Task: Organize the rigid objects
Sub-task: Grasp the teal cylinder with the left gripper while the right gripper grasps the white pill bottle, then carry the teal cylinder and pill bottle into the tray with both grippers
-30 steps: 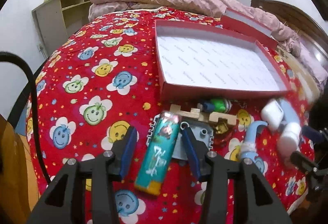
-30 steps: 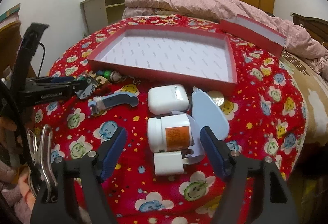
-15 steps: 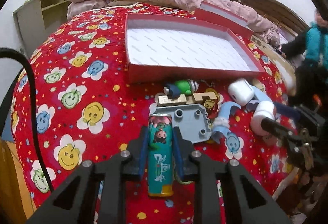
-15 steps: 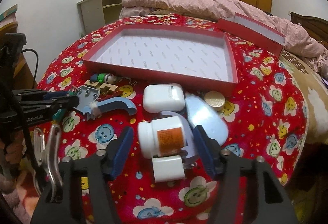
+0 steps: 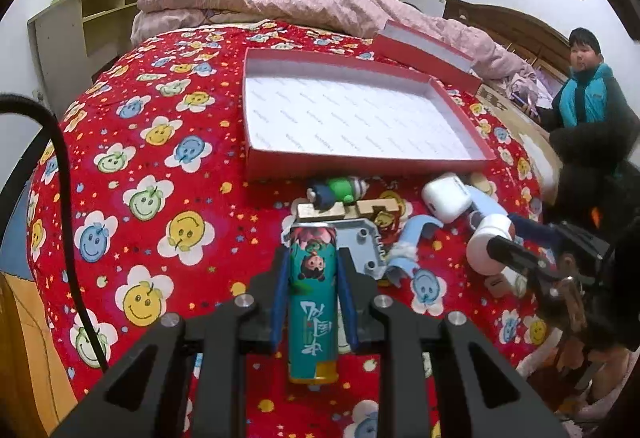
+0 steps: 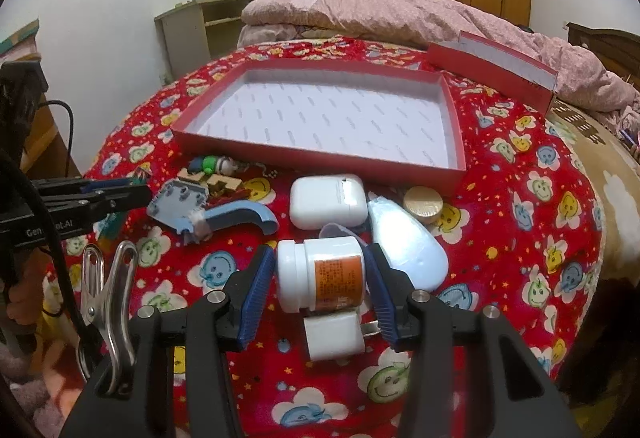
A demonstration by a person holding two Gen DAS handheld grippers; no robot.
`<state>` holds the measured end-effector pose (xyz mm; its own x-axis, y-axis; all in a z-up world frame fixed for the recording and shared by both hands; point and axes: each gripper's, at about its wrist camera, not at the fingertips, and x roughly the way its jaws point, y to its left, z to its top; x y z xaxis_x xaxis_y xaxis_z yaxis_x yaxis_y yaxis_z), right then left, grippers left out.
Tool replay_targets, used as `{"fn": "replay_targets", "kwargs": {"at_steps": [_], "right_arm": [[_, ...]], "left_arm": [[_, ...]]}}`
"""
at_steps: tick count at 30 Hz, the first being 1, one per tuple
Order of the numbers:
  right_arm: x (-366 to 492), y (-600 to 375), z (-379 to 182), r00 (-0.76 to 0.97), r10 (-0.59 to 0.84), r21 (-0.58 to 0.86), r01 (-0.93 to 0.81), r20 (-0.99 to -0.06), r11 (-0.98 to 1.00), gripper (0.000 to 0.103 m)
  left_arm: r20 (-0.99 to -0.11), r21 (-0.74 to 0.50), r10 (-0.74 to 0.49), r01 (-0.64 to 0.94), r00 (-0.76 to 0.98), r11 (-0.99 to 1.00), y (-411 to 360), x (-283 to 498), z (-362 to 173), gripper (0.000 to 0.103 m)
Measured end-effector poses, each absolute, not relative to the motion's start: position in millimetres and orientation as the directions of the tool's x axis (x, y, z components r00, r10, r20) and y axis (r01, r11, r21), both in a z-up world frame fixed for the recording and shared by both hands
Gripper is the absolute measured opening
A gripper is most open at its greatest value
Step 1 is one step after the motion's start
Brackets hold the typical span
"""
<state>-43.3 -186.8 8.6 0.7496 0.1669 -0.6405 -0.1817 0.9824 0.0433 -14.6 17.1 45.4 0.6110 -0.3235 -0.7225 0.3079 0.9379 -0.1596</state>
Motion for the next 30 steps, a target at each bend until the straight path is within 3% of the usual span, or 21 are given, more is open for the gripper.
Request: {"fn": "replay_targets", "kwargs": {"at_steps": [17,30], "right_arm": [[-34,-187,41,0.754,0.298,0.161,-0.252,-0.586,0.954,0.048],[-21,-205,23,0.715,0.279,0.177,-0.215,-0.641,0.960,0.048]], "left_arm": [[-0.692,-0.154,-0.344,0.336,0.634,0.929,1,-1,75,0.024],[-0.707,-0.152,-0.340,0.335,0.620,0.930,-7,3,70,0.024]]}}
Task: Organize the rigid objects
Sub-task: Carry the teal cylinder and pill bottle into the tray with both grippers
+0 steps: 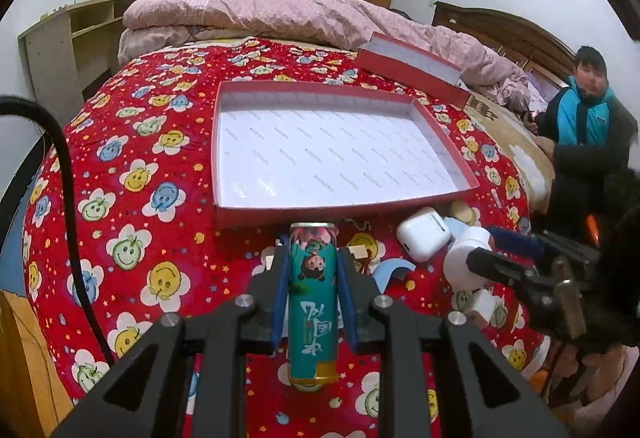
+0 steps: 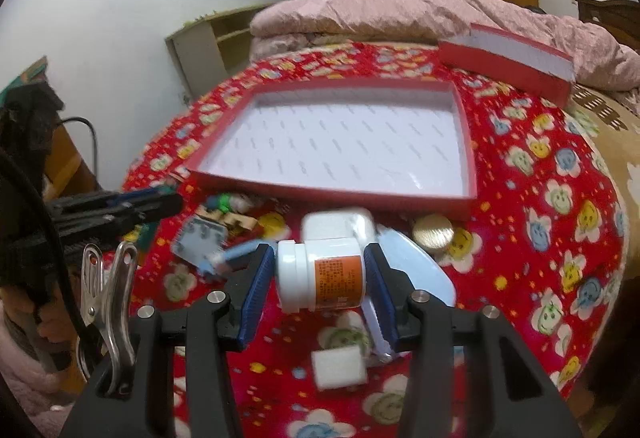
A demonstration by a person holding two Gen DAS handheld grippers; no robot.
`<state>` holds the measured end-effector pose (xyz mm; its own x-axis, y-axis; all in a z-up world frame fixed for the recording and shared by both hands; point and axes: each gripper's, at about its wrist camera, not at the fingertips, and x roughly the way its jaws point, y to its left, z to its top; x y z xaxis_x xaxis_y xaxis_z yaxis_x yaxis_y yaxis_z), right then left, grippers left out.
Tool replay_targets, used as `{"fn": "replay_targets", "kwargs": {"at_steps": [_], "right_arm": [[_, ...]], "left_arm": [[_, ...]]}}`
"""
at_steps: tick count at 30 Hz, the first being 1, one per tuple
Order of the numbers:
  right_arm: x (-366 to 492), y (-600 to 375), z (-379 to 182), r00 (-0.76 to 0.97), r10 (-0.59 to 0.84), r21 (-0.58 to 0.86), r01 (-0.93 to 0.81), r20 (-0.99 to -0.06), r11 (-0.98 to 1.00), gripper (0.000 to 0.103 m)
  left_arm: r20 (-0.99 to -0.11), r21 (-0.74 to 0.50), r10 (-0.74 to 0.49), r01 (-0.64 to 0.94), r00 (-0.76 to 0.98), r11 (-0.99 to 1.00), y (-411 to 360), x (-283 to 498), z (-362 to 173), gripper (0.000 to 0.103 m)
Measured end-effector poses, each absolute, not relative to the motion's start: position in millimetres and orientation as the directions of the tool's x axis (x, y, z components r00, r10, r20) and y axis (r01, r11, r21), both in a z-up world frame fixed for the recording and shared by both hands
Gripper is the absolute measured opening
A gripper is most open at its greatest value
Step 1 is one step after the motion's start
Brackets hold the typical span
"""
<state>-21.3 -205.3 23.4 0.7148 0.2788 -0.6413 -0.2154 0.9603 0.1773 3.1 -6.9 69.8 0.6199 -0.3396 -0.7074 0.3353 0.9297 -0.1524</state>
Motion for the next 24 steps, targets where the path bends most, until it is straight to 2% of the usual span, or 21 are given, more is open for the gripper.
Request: {"fn": "replay_targets", "kwargs": {"at_steps": [9,14,20,24], "right_arm": [[-16,-214,7,0.689,0.262,0.182,-0.188,-0.676,0.965,0.048],[-13,-214,28,0.721,0.275,0.185,-0.204,-0.635,0.961,0.048],[11,-220,51,0.764,0.155,0.086,-0.130,-0.627,0.988,0.048],[38,-229,52,0.756,0.141,0.102,-0.099,-0.639,0.990,0.048]], "left_arm": [[-0.711,-0.149,-0.342,0.342,0.615,0.928,-8,3,67,0.024],[-0.702,-0.144,-0.342,0.346,0.624,0.927,-10,11,73,0.024],[-0.695,-0.101,-0.309,0.338,0.649,0.936,-18,37,88,0.024],[-0.705,-0.070,-0.265,0.308,0.658,0.949,-24,63,93,0.024]]}}
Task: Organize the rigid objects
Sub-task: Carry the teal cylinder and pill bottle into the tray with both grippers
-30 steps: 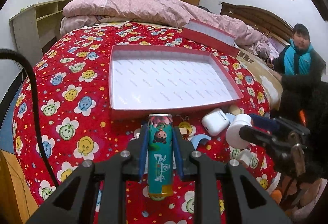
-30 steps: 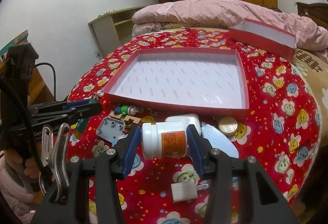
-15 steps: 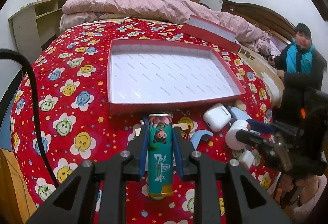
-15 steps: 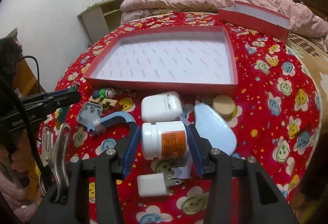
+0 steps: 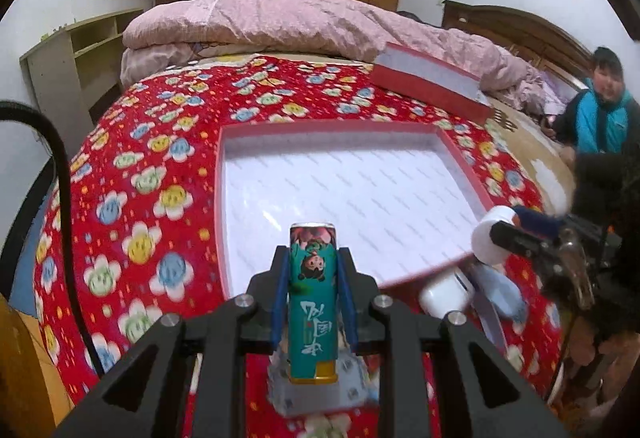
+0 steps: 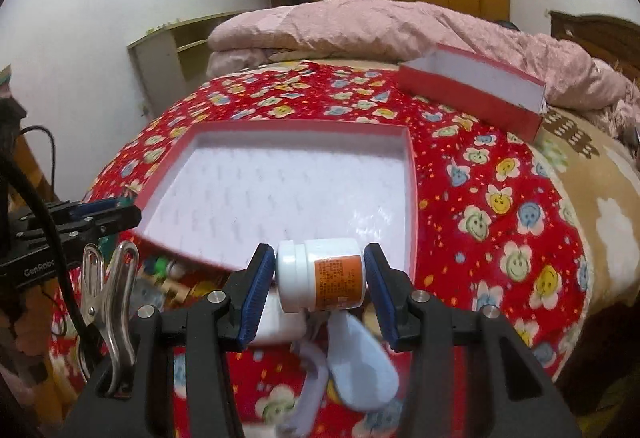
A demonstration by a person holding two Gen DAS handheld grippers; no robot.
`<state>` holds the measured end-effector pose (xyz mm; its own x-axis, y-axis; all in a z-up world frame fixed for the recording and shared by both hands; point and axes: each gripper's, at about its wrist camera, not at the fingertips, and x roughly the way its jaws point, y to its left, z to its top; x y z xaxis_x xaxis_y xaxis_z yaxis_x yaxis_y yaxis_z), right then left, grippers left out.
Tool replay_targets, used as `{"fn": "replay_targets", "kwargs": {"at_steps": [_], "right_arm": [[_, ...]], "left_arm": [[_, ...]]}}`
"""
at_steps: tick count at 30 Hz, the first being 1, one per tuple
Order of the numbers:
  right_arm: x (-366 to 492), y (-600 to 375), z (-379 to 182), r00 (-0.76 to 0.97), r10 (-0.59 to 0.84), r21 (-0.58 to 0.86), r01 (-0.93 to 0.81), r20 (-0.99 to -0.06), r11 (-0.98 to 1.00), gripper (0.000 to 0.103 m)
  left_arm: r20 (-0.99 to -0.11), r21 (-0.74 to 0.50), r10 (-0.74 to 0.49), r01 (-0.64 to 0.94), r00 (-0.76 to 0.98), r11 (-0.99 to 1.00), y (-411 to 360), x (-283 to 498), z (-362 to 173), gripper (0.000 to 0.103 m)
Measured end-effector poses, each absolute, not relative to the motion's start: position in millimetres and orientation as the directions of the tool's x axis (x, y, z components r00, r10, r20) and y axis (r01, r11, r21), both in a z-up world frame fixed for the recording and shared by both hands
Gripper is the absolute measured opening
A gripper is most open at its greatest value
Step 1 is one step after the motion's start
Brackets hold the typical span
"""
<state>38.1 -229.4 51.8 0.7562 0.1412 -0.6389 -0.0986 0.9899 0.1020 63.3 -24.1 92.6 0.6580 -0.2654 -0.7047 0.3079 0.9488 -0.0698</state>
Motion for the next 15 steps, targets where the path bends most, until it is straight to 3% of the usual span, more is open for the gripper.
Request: {"fn": "replay_targets", "kwargs": {"at_steps": [8,15], "right_arm": [[76,-232,36,0.727,0.113,0.109,-0.053,-0.677,0.993,0.048],[100,-215,28,0.715,0.082,0.061,-0.055,-0.694,0.997,0.046]], "left_arm": [[-0.743,0.008,-0.202,0.311,0.638,0.950,-42,104,72,0.024],[-0.794,-0.024,-0.208,0.312,0.571,0.950,-45,123,50,0.023]]}}
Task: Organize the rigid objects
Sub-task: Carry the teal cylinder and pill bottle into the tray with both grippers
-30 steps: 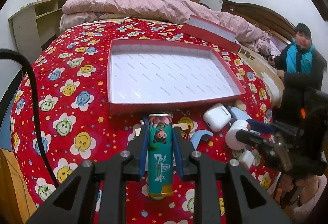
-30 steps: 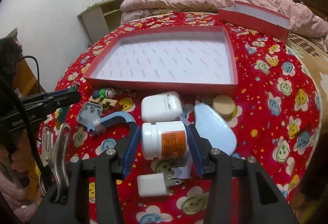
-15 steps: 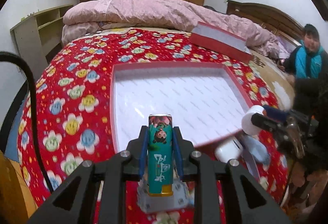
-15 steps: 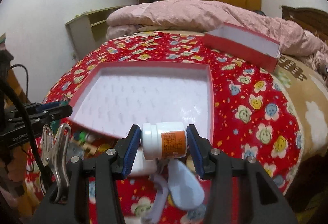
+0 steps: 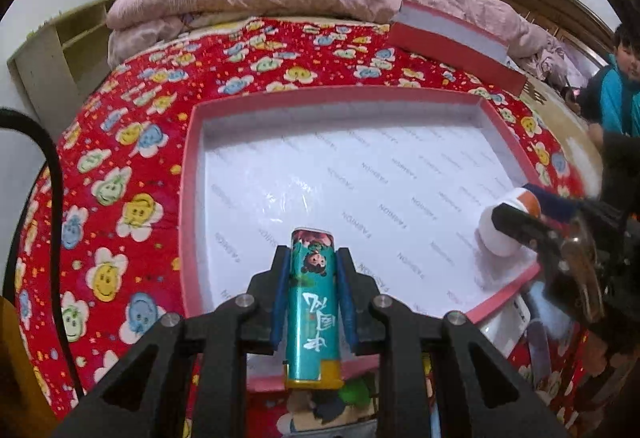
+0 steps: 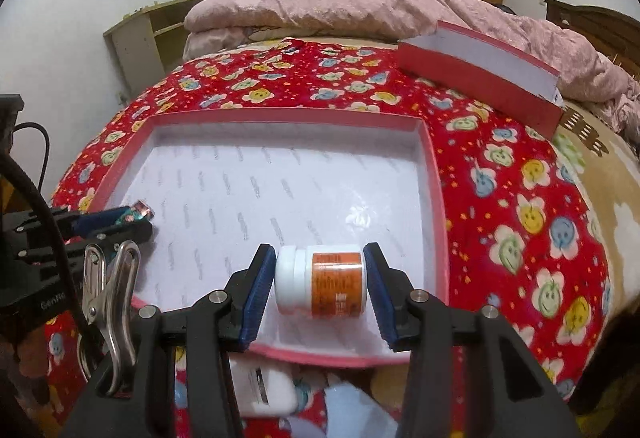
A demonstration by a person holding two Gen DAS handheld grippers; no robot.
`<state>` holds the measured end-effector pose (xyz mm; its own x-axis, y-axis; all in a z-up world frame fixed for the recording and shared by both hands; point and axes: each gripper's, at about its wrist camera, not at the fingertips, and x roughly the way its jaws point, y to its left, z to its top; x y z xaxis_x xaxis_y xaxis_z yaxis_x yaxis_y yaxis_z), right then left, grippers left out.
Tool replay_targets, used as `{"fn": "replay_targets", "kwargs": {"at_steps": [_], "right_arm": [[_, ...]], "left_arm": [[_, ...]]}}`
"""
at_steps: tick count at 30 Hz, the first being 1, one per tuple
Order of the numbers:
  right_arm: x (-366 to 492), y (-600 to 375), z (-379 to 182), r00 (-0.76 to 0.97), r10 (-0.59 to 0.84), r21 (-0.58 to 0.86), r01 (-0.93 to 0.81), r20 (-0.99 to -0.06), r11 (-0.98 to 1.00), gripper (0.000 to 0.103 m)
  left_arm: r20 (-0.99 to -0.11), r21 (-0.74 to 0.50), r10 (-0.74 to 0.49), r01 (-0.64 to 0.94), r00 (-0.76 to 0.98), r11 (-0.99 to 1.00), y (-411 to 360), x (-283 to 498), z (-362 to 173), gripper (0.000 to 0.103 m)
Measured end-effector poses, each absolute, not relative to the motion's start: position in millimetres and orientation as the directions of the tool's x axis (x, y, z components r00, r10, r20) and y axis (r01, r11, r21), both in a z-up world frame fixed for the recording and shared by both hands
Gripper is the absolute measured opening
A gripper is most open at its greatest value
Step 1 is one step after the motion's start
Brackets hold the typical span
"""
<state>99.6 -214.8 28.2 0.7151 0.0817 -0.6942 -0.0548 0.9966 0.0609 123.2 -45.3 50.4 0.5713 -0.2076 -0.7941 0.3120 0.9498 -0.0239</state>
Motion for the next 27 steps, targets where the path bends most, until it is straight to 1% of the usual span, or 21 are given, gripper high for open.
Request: {"fn": "replay_targets", "kwargs": {"at_steps": [4,6,7,8,10,11,13,14,17,20,27], "right_arm": [[105,-216,26,0.711,0.096,0.089,-0.048,-0.697,0.995,0.046],[106,-218,22,0.699,0.109,0.104,-0.051,-0.706,0.993,0.046],[107,-218,19,0.686,0.110,0.104,-0.050,-0.719,0.993,0.047],[107,-217,15,0.679,0.105,0.099,-0.048,-0.727,0.994,0.048],[107,-214,6,0.671,0.090,0.077,-0.049,-0.736,0.996,0.050],[105,-211,5,0.678,0.080,0.059,-0.055,-0.731,0.997,0.051],[106,-203,3,0.674,0.070,0.031,-0.070,-0.736,0.997,0.060],[106,-201,3,0.670,0.075,0.031,-0.077,-0.738,0.997,0.061],[108,-194,3,0.664,0.098,0.042,-0.099,-0.741,0.994,0.062],[109,-186,5,0.658,0.138,0.073,-0.126,-0.740,0.989,0.062],[111,-173,7,0.651,0.169,0.092,-0.151,-0.740,0.984,0.064]], "left_arm": [[-0.797,0.007,-0.196,0.333,0.572,0.943,-50,125,45,0.024],[-0.799,0.015,-0.196,0.345,0.569,0.938,-52,125,45,0.028],[-0.799,0.013,-0.199,0.347,0.567,0.938,-53,125,45,0.036],[-0.799,0.014,-0.197,0.345,0.568,0.938,-54,125,44,0.047],[-0.798,0.033,-0.171,0.325,0.577,0.945,-55,125,43,0.054],[-0.798,0.044,-0.160,0.321,0.581,0.946,-56,126,42,0.054],[-0.799,0.063,-0.143,0.317,0.584,0.946,-56,126,42,0.055],[-0.801,0.060,-0.139,0.309,0.582,0.949,-54,126,42,0.055],[-0.809,0.047,-0.130,0.283,0.574,0.958,-44,130,42,0.055],[-0.813,0.061,-0.115,0.280,0.571,0.958,-42,128,42,0.056],[-0.821,0.057,-0.112,0.276,0.560,0.960,-39,128,42,0.056]]}}
